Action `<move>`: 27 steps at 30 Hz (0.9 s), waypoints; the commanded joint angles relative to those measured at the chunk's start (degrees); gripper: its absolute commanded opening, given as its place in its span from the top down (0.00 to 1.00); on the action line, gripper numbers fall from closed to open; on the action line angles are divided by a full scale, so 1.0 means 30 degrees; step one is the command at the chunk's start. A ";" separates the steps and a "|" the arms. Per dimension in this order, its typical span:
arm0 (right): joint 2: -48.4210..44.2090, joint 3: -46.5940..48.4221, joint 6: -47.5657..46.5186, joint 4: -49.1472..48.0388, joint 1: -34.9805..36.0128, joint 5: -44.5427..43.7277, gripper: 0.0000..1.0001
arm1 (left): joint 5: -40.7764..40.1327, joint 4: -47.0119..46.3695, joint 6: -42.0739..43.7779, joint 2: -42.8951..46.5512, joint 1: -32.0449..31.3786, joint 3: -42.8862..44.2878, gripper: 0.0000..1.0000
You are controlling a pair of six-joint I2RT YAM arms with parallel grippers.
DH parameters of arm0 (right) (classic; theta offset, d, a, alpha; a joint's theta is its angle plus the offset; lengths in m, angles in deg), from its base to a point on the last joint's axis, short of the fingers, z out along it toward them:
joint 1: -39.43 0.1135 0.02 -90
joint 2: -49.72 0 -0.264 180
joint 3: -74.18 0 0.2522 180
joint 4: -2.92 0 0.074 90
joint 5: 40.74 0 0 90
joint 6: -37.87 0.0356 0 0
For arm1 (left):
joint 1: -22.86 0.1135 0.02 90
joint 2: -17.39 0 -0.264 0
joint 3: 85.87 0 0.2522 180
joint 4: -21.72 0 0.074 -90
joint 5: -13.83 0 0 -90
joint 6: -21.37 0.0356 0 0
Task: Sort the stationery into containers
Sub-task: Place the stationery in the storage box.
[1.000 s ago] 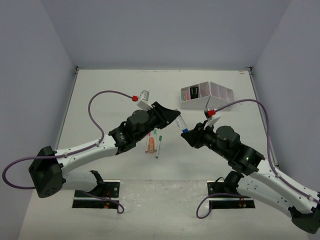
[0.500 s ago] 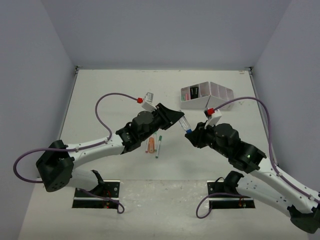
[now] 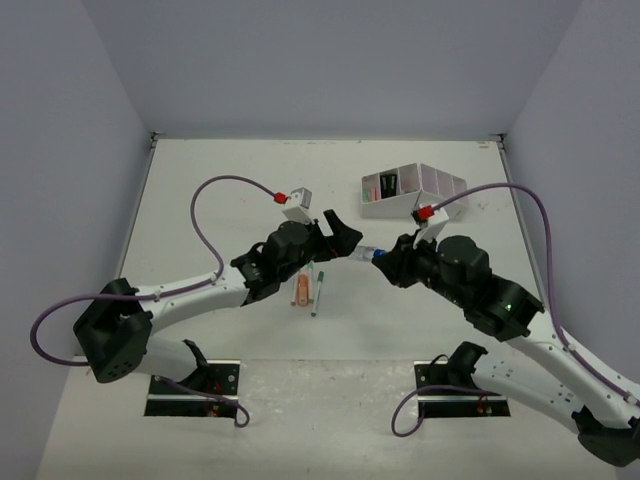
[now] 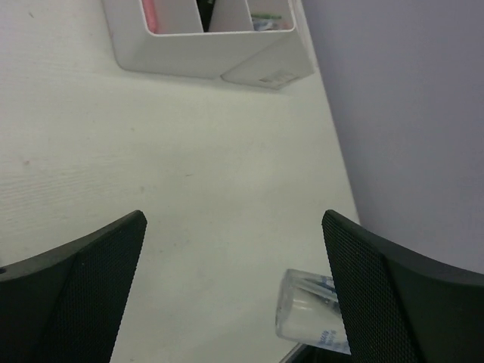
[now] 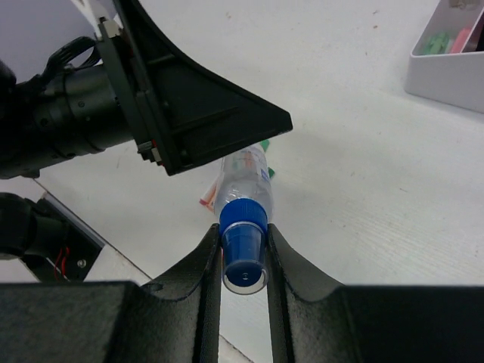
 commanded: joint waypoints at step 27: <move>0.7250 0.8769 -0.0551 0.2928 -0.9650 -0.4902 1.00 | -0.1785 0.9842 0.7677 0.7295 0.1292 0.0332 0.00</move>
